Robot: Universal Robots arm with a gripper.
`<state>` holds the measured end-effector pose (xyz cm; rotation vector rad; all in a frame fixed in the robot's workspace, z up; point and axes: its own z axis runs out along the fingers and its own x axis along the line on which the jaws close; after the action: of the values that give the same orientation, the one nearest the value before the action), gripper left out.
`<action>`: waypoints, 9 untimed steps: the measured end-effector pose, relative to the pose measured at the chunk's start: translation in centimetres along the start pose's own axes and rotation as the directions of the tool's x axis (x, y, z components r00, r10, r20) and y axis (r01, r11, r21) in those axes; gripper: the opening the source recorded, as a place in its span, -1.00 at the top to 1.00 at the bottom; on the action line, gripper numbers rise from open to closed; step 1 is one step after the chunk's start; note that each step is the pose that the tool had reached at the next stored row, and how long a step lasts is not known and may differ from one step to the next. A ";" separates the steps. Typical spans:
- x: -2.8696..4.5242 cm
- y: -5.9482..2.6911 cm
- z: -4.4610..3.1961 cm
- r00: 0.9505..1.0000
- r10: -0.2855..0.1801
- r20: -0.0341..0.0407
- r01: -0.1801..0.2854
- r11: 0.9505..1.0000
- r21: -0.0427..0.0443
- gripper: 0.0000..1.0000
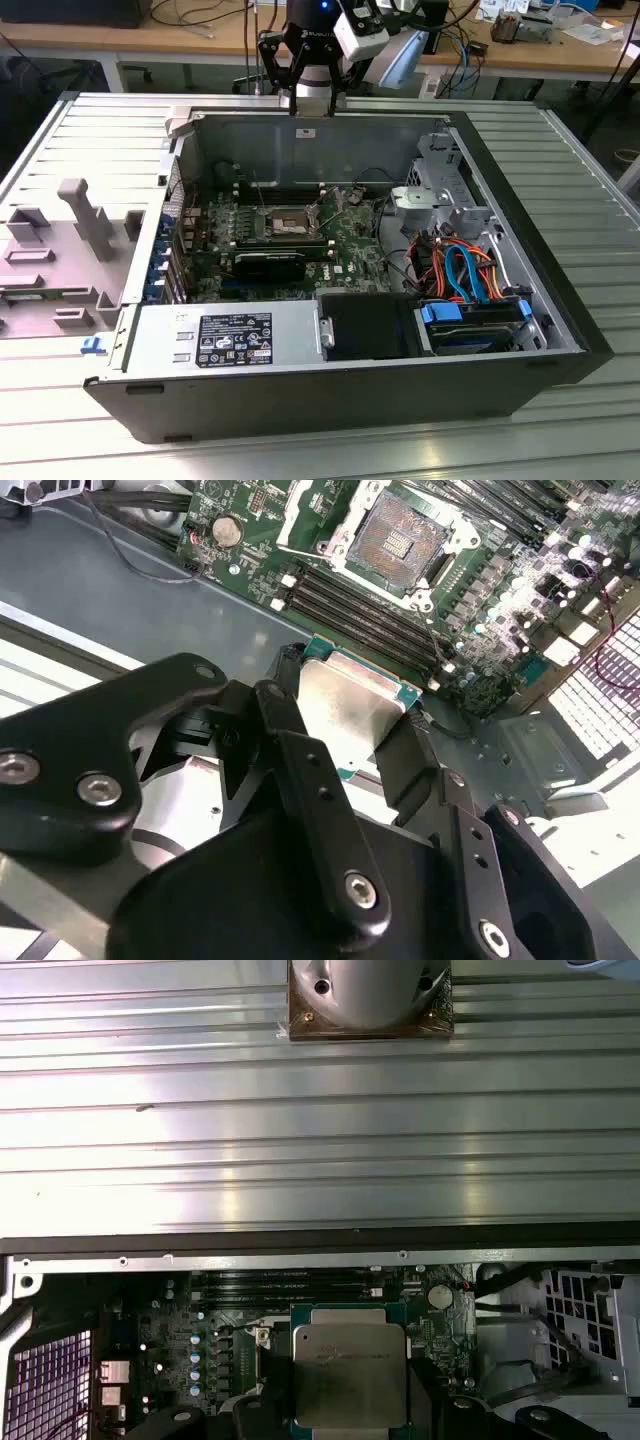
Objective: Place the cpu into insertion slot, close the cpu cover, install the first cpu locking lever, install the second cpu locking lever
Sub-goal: 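Place the cpu into insertion slot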
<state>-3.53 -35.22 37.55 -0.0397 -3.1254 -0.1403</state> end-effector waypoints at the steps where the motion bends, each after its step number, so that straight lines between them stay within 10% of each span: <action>1: 0.00 0.00 0.00 1.000 0.000 0.002 0.000 1.000 0.000 -0.09; 9: 0.17 -0.17 0.72 1.000 0.000 0.002 0.000 1.000 0.000 -0.09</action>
<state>-3.71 -35.33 36.82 -0.0396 -3.1270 -0.1404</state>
